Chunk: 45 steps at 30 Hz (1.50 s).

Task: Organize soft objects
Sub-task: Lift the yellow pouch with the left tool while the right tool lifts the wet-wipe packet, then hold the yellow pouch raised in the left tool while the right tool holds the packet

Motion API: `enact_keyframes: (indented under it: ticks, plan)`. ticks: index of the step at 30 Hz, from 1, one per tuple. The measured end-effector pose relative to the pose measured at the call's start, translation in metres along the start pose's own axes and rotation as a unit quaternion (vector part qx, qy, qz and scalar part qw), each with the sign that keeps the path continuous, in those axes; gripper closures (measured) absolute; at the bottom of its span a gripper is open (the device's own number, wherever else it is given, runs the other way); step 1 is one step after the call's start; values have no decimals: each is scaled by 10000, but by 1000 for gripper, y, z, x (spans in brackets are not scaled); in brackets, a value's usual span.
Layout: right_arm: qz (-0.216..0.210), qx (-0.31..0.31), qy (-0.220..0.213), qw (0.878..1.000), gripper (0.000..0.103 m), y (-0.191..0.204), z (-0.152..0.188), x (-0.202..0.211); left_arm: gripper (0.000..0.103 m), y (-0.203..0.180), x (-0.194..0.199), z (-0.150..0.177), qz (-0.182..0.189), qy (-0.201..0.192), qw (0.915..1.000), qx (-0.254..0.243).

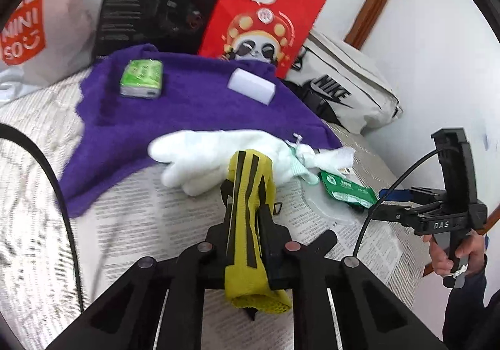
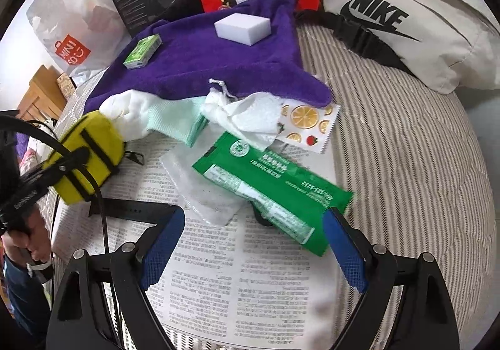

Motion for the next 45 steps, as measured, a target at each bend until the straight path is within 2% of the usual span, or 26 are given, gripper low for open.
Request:
enact_keyframes:
  ticks: [6,11,15,16,17,18,20,21,29,34,38,45]
  plan:
    - [189,94,-18,9998,14,-10,-10,-12,90,9,21,-5,-123,-142,9998,86]
    - [311,342,129,9989,14,-10,-13,-34,90,14,24,-4,-148,-133,9997,168]
    - [454,560,-30,9974,15,-11,-18,-42,90,15,23,-1,-157,-95,9996,195]
    - [407,584,-96,9974,27,-11,-20,-40,90,16,23,-1,-150,-86,9996,216]
    - [381,580,-120,9975,44,-11,-21,-38,90,16,23,-1,-137,-78,9996,229]
    - [308,550,-121,9979,51,-12,-22,-35,90,16,22,0,-123,-69,9996,231]
    - [34,450,-56,9990,80,-12,-22,-30,90,15,21,1,-124,-46,9997,220]
    - [-60,418,-29,9991,88,-11,-21,-29,90,15,20,1,-117,-40,9997,224]
    - [-87,457,77,9989,89,-5,-20,-31,90,15,17,0,-33,-4,9997,262]
    - [-146,321,-22,9994,89,-5,-30,-33,90,18,17,-1,-33,-19,9995,324]
    - [-210,415,-154,9988,95,1,-33,-21,90,18,19,-2,-32,-46,9995,300]
    - [-236,453,-240,9984,95,7,-32,-2,90,18,33,-8,13,-154,9993,334]
Point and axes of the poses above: each gripper's, at about its wrist camera, not at the fingertips, and x roughly against the way its jaws point, y to its left, z to its underside, the point moved 8 cm from there along -x, roughly the way its jaws point, and after that the axes turned 5 degrees about y, right-handed, at the moved point
